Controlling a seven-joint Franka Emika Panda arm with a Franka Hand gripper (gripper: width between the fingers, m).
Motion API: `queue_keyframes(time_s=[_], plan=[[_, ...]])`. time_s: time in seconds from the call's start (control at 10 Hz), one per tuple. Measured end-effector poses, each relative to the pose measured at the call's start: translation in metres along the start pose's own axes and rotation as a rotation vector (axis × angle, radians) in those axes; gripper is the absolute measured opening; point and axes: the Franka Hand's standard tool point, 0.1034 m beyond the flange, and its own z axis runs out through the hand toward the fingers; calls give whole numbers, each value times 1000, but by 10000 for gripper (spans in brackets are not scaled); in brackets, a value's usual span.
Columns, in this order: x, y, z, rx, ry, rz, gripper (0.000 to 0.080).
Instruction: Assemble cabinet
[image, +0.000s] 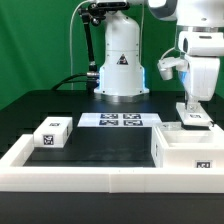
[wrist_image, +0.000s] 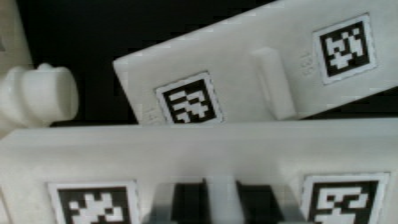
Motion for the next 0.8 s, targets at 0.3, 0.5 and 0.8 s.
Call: queue_keyframes(time_s=[0.3,0.5,0.8], plan=[[0,-1,5,10,1,1,71],[0,-1,5,10,1,2,71],[-1,11,5,2,8,5,71]])
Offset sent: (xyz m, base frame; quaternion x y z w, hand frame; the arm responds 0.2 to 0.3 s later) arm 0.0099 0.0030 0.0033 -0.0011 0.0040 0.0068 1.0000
